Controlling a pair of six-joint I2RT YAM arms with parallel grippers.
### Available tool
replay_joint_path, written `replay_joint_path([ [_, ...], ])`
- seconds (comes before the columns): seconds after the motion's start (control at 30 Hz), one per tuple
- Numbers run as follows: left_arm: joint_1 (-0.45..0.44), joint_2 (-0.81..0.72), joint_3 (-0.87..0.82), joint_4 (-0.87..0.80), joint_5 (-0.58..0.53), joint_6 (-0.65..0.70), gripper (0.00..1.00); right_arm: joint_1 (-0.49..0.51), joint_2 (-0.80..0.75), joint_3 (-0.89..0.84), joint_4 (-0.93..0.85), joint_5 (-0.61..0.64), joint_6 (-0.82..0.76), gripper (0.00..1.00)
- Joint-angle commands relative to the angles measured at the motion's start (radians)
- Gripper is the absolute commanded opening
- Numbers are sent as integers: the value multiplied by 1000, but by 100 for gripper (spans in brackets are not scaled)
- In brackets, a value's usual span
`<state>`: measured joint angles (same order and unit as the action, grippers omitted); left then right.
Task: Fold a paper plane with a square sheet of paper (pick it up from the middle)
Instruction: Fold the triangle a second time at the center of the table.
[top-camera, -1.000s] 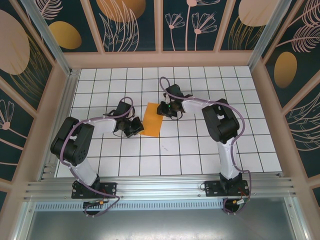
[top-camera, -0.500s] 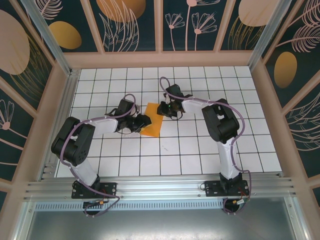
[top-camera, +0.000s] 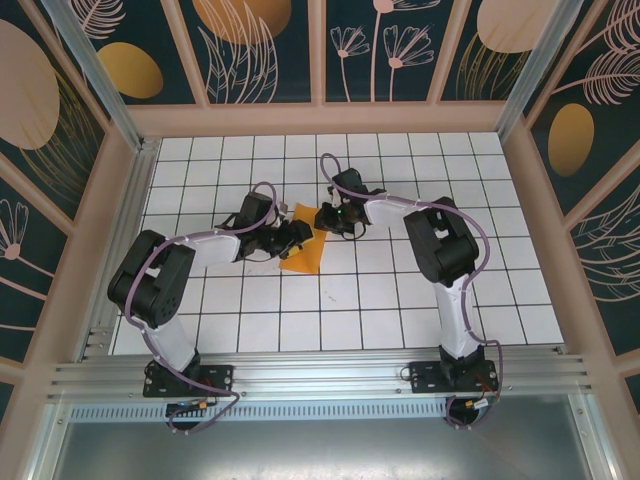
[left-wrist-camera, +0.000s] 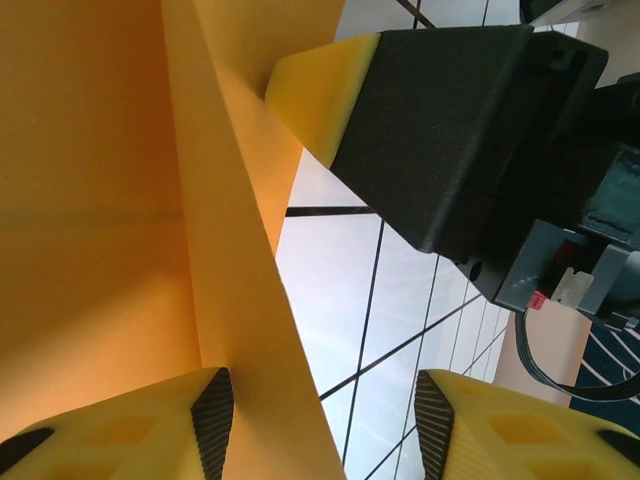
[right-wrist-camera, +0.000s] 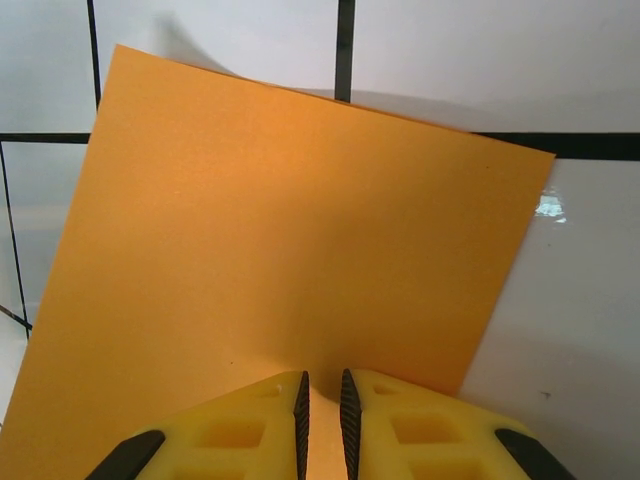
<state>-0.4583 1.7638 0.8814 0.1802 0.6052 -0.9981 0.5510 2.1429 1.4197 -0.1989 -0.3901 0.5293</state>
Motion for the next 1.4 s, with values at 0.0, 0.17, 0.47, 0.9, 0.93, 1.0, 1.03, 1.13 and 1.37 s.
replay_joint_path([
  [0.0,-7,16,10,58,31,-31,55,1,57,-18,-41,4,6,21],
  [0.17,-6,42,7,140,32,-81,57,2,58,-26,-25,-17,15,21],
  [0.47,-8,75,3,223,31,-148,58,-11,64,-25,-31,-21,18,21],
  [0.9,-8,50,-51,251,17,-162,57,-37,57,-17,-28,-47,25,20],
  [0.93,-8,35,-66,245,17,-155,58,-37,58,-20,-29,-43,25,20],
  [1.0,-8,-8,-97,209,9,-122,59,-37,66,-22,-35,-38,24,20],
  [1.03,-8,-24,-109,188,4,-106,60,-37,68,-21,-38,-36,24,20],
  [1.13,-8,-81,-145,128,-6,-61,63,-36,75,-21,-37,-35,24,20],
  [1.37,-8,-145,-153,25,-72,-11,61,-36,78,-12,-40,-33,21,20],
])
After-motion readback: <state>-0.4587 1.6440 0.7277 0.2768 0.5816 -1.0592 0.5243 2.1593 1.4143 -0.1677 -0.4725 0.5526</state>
